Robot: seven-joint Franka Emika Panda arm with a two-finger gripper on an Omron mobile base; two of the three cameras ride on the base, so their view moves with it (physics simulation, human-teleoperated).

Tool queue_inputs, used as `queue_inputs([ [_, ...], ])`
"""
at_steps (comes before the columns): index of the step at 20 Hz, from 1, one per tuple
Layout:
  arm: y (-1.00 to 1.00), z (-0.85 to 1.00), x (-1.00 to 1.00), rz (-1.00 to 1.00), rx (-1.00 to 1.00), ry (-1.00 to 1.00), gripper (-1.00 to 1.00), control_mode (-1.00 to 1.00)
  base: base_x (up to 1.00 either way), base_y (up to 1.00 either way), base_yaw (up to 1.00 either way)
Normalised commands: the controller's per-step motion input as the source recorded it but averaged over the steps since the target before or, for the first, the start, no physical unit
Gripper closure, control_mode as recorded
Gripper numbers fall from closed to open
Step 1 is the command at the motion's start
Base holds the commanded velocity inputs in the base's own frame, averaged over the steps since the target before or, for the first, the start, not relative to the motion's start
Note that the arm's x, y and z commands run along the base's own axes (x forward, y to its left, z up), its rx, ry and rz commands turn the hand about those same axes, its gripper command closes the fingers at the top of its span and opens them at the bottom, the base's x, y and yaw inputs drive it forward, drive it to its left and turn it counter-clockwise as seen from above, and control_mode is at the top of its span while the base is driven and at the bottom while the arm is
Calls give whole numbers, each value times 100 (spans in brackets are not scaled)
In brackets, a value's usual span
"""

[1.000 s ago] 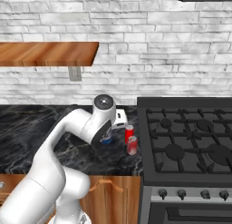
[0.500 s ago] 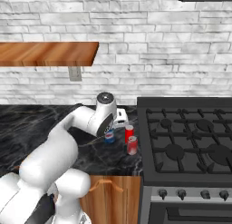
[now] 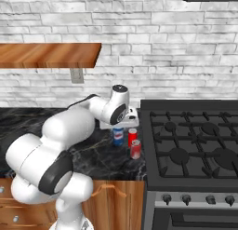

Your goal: Four empty soda cans are scattered around the kitchen. Gather all the cans and cluster them next to the stove for recycling.

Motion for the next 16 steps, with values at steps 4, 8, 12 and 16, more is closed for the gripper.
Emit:
queue_inputs([
  [4, -13, -25, 7, 0, 0, 0, 100, -100, 0, 0, 0],
  [8, -8, -32, 10, 0, 0, 0, 100, -100, 0, 0, 0],
  [12, 0, -31, 12, 0, 0, 0, 100, -100, 0, 0, 0],
  [16, -1, -32, 16, 0, 0, 0, 100, -100, 0, 0, 0],
])
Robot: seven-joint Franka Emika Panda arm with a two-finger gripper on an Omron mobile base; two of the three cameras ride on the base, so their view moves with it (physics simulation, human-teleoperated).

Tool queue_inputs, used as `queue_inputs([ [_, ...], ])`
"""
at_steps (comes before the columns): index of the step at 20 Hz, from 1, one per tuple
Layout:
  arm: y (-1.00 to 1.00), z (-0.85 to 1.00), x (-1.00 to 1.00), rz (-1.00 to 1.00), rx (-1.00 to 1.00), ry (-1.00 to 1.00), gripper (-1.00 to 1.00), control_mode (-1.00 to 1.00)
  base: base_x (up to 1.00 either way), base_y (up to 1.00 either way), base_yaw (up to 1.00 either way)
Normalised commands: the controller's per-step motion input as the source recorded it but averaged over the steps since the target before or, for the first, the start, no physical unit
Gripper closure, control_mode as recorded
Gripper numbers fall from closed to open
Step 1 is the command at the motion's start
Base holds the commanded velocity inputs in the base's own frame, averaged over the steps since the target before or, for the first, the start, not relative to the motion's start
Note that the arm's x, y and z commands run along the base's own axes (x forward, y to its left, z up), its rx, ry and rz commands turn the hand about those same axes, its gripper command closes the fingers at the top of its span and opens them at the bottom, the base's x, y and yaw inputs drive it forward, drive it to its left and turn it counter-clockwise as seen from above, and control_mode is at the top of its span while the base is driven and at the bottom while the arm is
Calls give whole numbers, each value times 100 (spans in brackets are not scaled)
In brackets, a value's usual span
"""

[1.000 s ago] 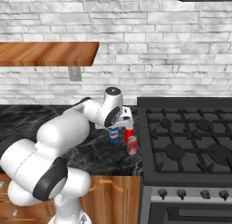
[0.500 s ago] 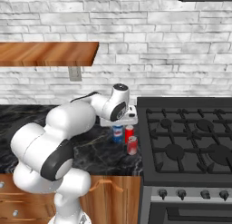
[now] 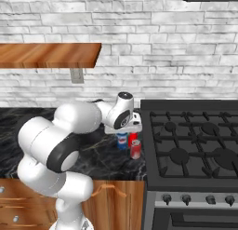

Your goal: Four empty soda cans are scattered around the kitchen. Gather all the cans and cluster them next to the stove for recycling.

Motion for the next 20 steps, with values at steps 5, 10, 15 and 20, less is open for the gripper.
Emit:
queue_inputs([
  [5, -6, -23, 5, 0, 0, 0, -100, -100, 0, 0, 0],
  [10, 0, 0, 0, 0, 0, 0, -100, -100, 0, 0, 0],
  [15, 0, 7, 3, -3, 0, 0, -100, -100, 0, 0, 0],
  [20, 0, 28, 1, -7, 0, 5, -100, -100, 0, 0, 0],
])
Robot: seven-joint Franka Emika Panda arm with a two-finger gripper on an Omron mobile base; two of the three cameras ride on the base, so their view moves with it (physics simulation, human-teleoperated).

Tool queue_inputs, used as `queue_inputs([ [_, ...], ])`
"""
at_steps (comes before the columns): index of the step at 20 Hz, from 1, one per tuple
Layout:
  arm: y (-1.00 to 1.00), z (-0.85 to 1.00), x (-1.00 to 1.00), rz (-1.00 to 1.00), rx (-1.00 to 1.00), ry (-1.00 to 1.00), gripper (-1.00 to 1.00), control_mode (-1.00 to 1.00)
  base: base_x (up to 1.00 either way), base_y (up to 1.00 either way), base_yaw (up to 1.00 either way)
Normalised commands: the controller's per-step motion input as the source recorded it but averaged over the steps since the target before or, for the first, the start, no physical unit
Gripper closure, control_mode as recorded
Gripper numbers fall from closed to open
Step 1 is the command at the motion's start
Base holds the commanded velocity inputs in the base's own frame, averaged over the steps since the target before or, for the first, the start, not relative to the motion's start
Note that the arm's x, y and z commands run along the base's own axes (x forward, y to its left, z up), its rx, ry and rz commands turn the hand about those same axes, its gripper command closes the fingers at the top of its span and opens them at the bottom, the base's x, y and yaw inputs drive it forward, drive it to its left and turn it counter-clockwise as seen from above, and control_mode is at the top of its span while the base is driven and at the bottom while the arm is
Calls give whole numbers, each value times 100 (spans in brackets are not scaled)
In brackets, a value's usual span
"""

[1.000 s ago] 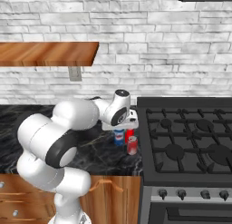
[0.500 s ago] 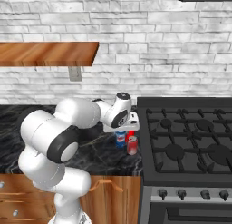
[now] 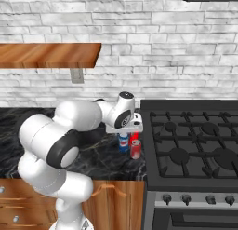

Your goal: Four empty soda cans are scattered around the kitchen. Gather all the cans and cluster them next to the stove for recycling.

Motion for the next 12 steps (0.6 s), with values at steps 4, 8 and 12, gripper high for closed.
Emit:
queue_inputs([
  [4, -2, 57, -25, -7, 1, 6, -100, -100, 0, 0, 0],
  [8, -6, 57, -55, -6, 1, 2, -100, -100, 0, 0, 0],
  [12, -24, 9, -94, 0, 0, -7, -100, -100, 0, 0, 0],
])
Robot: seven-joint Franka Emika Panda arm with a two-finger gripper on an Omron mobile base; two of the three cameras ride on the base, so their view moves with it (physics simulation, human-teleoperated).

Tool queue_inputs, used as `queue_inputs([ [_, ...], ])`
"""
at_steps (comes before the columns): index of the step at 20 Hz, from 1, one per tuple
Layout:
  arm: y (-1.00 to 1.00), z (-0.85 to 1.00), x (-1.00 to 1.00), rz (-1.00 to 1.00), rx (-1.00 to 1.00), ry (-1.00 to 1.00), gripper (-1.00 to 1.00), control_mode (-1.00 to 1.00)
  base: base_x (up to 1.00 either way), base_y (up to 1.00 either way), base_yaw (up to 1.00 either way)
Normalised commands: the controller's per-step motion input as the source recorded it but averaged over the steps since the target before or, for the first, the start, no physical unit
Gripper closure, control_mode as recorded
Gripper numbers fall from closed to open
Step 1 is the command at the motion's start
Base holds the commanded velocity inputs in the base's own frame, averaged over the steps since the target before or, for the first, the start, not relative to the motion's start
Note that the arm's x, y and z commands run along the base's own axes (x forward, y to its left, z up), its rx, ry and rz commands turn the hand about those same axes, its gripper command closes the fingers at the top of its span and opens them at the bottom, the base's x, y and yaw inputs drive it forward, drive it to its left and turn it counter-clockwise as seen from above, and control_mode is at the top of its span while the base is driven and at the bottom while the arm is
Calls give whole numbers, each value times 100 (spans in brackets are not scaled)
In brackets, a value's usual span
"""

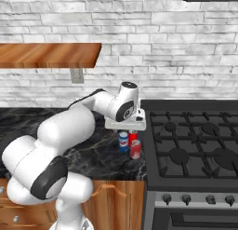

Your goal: Four empty soda cans are scattered around the kitchen. Gather all the cans and cluster them next to the stove for recycling.

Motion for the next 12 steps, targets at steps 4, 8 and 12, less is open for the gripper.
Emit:
queue_inputs([
  [4, -16, 38, -76, 0, 6, -34, -100, -100, 0, 0, 0],
  [8, -8, 29, -55, 0, 10, -47, -100, -100, 0, 0, 0],
  [12, 0, 7, -45, 0, 7, -50, -100, -100, 0, 0, 0],
])
